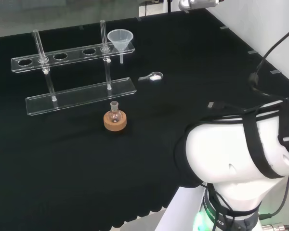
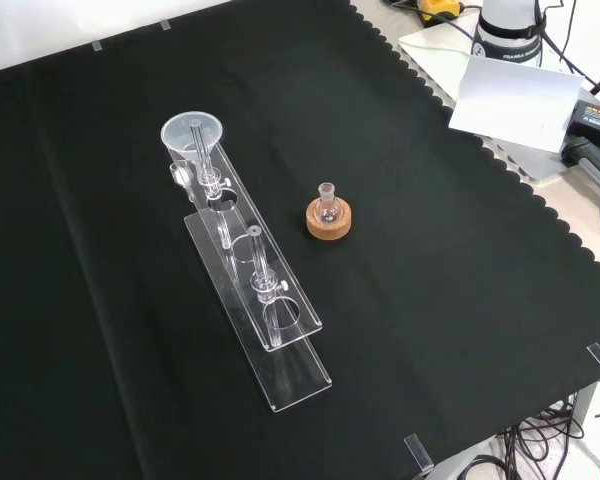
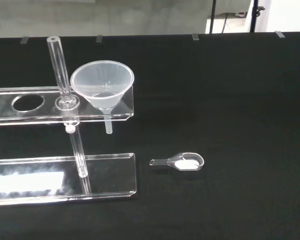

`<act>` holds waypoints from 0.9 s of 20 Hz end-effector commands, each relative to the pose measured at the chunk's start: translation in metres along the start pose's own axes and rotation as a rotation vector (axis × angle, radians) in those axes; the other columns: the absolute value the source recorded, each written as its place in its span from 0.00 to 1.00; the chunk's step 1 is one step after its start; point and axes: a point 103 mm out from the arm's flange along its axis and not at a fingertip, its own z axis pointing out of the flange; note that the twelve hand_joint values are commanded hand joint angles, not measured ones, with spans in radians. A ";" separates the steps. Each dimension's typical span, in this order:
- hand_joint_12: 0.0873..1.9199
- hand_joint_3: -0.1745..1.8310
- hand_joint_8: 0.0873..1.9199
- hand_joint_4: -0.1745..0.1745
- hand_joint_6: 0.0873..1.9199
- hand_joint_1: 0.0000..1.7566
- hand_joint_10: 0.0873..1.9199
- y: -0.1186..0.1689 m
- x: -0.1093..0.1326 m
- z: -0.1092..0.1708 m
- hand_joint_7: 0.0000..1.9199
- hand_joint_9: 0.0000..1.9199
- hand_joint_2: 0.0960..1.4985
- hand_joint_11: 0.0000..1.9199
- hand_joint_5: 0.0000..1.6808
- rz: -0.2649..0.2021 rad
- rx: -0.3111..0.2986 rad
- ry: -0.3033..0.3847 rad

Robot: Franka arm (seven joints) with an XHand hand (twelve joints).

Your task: Pick up the funnel from the transparent funnel stand.

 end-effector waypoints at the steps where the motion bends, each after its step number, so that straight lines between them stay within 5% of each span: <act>1: 0.70 0.29 0.07 0.56 0.00 0.00 0.31 0.034 -0.004 0.009 0.00 0.04 0.78 0.01 0.08 0.009 0.002 0.000; 11: 0.71 0.26 0.13 0.54 0.00 0.00 0.32 0.126 0.006 0.033 0.01 0.05 0.78 0.02 0.10 -0.078 0.071 -0.014; 18: 0.71 0.23 0.19 0.51 0.00 0.08 0.33 0.155 0.023 0.065 0.00 0.06 0.73 0.01 0.11 -0.119 0.110 -0.053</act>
